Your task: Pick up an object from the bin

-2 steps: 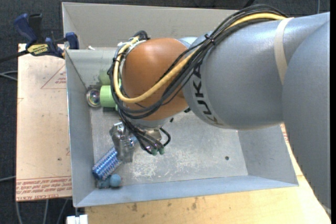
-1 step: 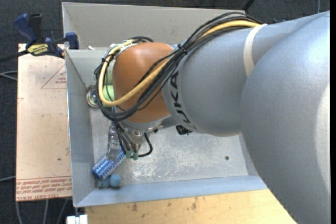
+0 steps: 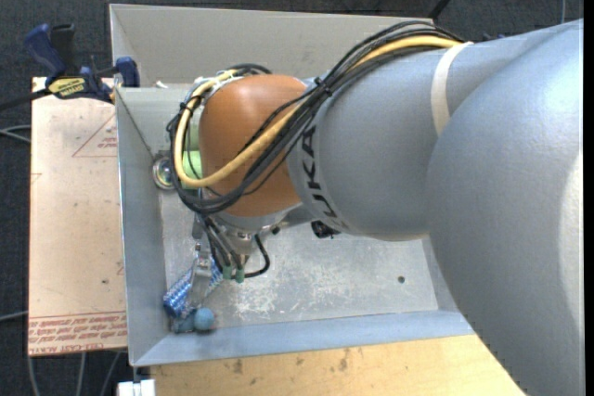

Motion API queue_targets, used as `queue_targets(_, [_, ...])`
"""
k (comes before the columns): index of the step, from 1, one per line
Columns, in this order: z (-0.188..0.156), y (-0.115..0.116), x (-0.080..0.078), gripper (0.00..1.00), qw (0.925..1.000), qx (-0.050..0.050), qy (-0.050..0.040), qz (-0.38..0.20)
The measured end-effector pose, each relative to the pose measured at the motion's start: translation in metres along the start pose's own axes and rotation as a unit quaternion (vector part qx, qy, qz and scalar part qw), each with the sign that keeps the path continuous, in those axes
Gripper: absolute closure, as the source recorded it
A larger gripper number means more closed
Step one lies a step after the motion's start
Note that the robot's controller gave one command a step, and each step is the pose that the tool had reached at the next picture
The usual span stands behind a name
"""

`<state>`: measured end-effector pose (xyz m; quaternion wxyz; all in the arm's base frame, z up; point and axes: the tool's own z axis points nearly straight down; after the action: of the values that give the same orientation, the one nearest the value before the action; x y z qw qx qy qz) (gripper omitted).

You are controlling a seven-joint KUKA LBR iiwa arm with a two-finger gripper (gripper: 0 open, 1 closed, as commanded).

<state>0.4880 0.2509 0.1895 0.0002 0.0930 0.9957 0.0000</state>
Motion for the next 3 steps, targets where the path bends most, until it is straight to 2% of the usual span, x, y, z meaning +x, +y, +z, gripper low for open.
queue_targets(1, [0.120,-0.005,-0.006,0.00,0.9786,-0.001,0.0012,-0.206])
queue_targets(2, [0.117,-0.004,-0.009,1.00,0.9787,-0.003,-0.0028,-0.205])
queue_targets(3, [-0.004,0.006,-0.015,1.00,0.9661,-0.002,-0.0039,-0.258])
